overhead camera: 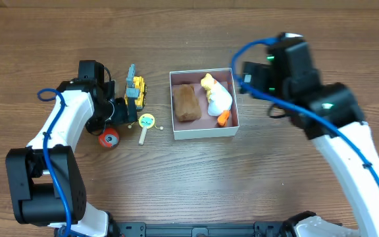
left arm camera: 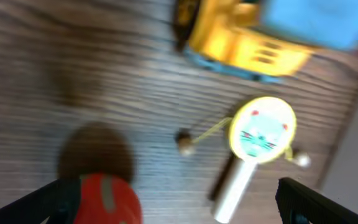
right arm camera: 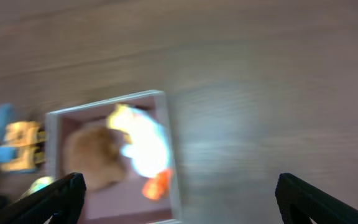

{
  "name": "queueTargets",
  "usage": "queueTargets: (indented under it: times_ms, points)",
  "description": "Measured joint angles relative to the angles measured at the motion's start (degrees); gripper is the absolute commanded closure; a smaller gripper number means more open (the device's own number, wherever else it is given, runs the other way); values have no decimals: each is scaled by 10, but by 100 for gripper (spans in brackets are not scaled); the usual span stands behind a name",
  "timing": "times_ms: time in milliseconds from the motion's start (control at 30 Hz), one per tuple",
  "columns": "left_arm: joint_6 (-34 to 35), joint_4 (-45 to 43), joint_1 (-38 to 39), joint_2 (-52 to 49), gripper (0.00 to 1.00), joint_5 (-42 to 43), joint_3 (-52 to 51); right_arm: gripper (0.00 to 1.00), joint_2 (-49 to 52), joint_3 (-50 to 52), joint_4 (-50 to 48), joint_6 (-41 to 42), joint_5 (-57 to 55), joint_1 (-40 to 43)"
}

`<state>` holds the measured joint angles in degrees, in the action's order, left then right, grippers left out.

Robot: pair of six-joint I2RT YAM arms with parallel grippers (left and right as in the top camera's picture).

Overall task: Pack container
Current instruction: 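Place the duck plush into the box beside the brown plush, then grasp the yellow toy excavator with the left gripper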

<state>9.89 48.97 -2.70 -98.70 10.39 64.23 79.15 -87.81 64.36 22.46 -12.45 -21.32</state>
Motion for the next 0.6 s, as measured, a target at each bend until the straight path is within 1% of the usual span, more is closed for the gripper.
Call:
queueTargets:
  times_ms: [67,133,300,400,533,600]
  points:
    - [-18,34,0,-2,0,17,29,0,0,0,19,0,1,28]
    - [-31,73,0,-7,0,23,86,0,4,0,34,0,11,64]
    - [-60,91,9,-8,0,11,242,0,19,3,36,0,41,115]
    - [-76,82,35,-6,0,-23,283,0,30,13,36,0,48,127]
    - [-95,76,87,-10,0,-84,289,0,47,21,38,0,56,128]
    - [-100,74,100,-21,0,-103,289,0,57,21,38,0,59,128]
